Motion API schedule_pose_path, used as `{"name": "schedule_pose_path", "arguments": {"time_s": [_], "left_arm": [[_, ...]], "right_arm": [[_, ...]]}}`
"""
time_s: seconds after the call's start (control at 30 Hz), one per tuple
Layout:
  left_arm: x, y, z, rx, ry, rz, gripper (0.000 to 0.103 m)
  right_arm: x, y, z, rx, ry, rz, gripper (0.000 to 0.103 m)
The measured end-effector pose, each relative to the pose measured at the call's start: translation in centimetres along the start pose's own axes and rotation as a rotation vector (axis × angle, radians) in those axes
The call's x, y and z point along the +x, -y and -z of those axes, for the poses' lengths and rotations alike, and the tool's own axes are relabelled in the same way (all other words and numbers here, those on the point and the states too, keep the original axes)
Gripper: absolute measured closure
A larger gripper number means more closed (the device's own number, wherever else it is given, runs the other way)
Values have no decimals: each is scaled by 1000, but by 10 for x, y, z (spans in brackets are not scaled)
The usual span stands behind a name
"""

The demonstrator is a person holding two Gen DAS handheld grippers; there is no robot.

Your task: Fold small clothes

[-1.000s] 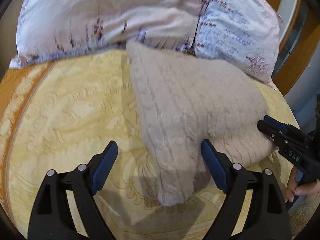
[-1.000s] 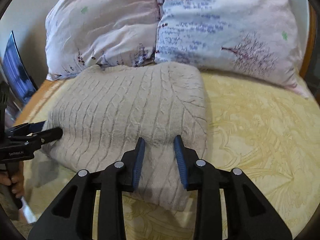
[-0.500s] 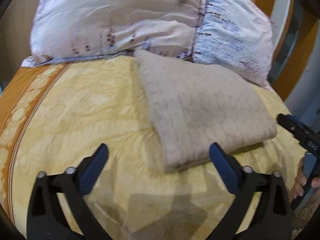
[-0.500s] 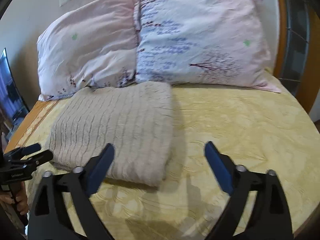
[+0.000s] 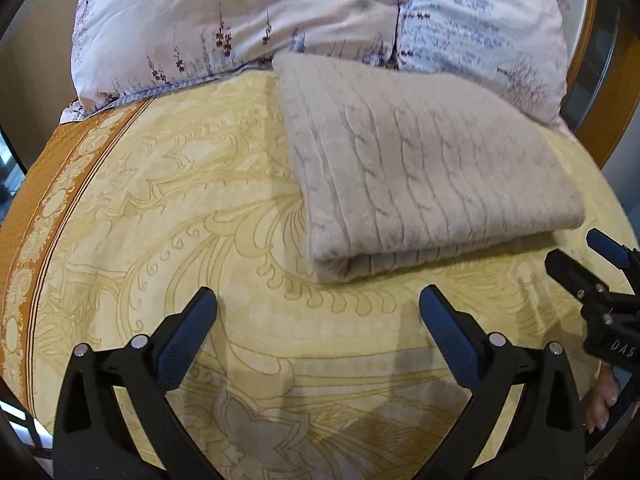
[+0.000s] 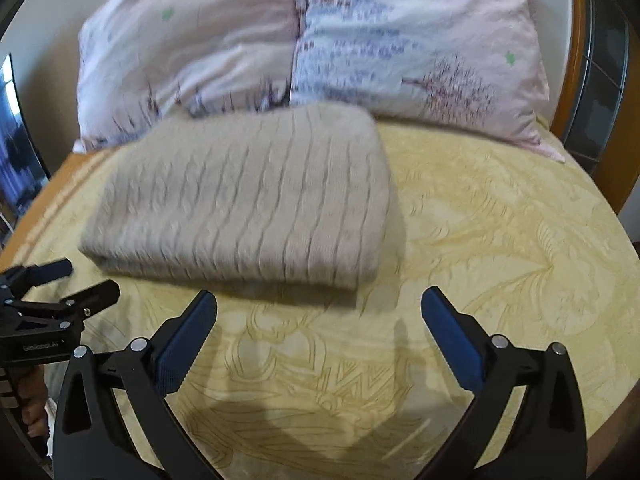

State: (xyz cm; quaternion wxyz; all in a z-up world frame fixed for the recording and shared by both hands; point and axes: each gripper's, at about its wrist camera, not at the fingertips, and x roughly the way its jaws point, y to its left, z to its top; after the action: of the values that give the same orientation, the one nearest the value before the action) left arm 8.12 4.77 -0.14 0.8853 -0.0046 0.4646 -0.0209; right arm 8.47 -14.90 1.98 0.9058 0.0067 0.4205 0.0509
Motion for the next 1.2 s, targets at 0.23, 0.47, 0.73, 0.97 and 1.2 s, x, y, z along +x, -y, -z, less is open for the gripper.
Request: {"name": "schedule_pose_path", "arguments": {"time_s": [0.23, 0.47, 0.73, 0.97, 1.2], "left_arm": [[3, 5, 2, 20, -11, -38, 2], [3, 5, 2, 21, -10, -37, 2], [5, 4, -1, 27, -9, -30, 2], [5, 4, 0, 27, -7, -31, 2], [5, 5, -1, 26, -7, -32, 2]], "right_arm": [[10, -4, 4, 8, -44, 10, 1], [19, -3, 7, 8, -74, 34, 1], [20, -3, 8, 13, -72, 40, 1], [21, -3, 8, 11, -72, 38, 1], [21, -3, 8, 10, -72, 37, 1]]}}
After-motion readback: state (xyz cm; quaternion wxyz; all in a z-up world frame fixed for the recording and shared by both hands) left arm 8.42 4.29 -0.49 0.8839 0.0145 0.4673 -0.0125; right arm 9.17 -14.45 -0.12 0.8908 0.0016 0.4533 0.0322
